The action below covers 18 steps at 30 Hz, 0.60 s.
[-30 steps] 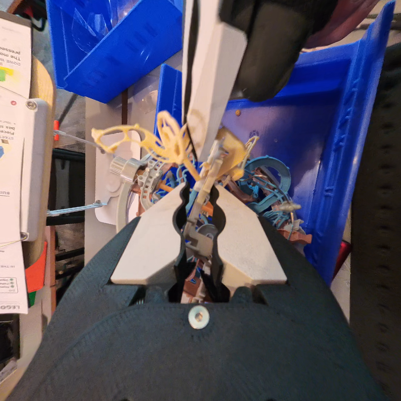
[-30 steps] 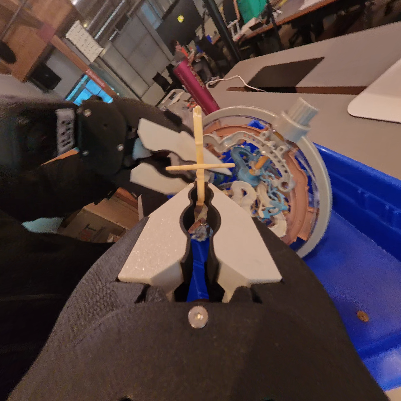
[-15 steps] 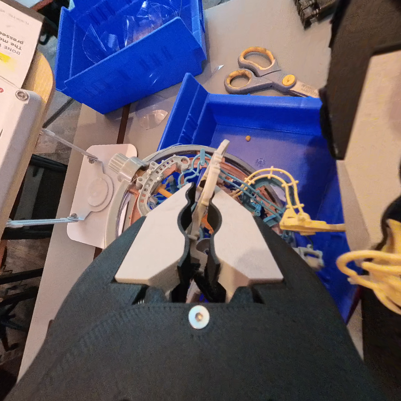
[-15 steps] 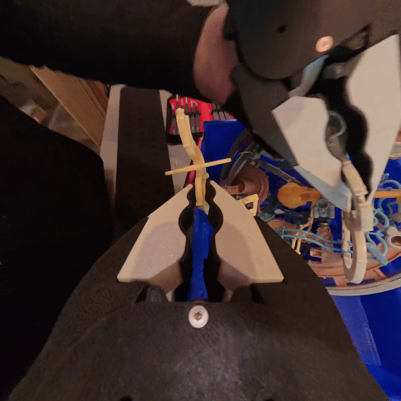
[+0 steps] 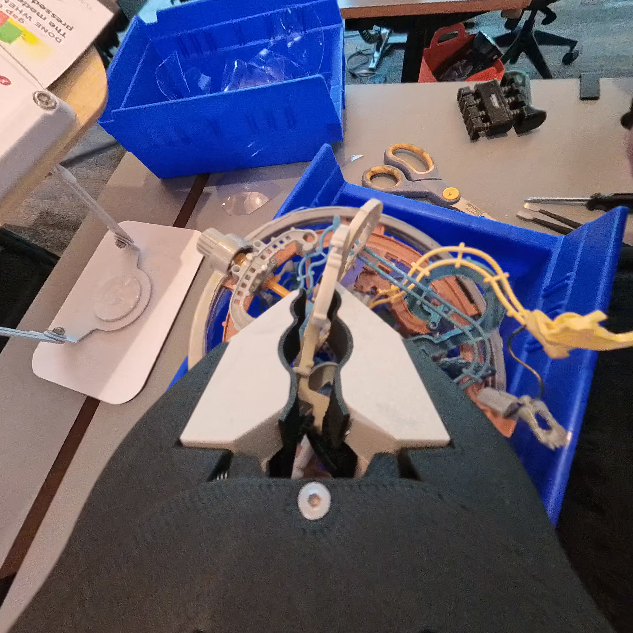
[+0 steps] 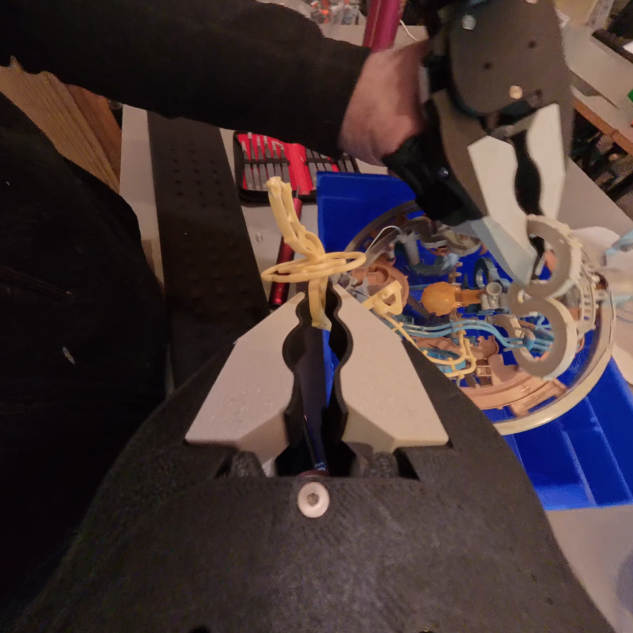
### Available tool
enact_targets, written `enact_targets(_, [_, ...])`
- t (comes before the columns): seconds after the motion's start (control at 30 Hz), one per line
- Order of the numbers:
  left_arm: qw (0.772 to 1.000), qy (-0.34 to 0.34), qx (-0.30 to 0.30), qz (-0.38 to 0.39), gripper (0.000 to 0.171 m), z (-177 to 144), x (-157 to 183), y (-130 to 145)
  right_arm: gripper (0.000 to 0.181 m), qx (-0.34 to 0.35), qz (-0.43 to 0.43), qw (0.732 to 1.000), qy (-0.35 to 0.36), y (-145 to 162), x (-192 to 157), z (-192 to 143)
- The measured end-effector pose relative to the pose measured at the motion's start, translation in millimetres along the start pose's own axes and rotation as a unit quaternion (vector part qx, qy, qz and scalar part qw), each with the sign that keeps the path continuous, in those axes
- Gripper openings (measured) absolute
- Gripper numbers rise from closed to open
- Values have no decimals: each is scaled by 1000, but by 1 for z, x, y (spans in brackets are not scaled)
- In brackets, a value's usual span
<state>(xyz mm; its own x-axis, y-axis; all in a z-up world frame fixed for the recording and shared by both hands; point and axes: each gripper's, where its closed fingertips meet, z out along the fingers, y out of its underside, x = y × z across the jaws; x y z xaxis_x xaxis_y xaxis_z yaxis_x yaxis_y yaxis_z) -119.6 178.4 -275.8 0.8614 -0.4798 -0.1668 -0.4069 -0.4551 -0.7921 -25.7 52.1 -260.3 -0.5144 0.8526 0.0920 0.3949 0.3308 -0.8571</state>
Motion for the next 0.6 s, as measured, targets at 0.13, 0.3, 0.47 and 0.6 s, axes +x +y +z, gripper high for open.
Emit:
enact_targets(0.13, [1000,-9,-12,19,4,7,9,9,4,91,94,991,-6,-7,12,-24])
enact_targets(0.3, [1000,18,-1,13,5,12,26,3,3,136,136,981,20,-5,28,-46])
enact_targets(0.47, [999,32,13,22,4,13,49,2,2,233,234,944,14,-5,47,-76])
enact_targets(0.6, [998,42,9,51,4,16,67,2,2,276,274,921,7,-6,55,-85])
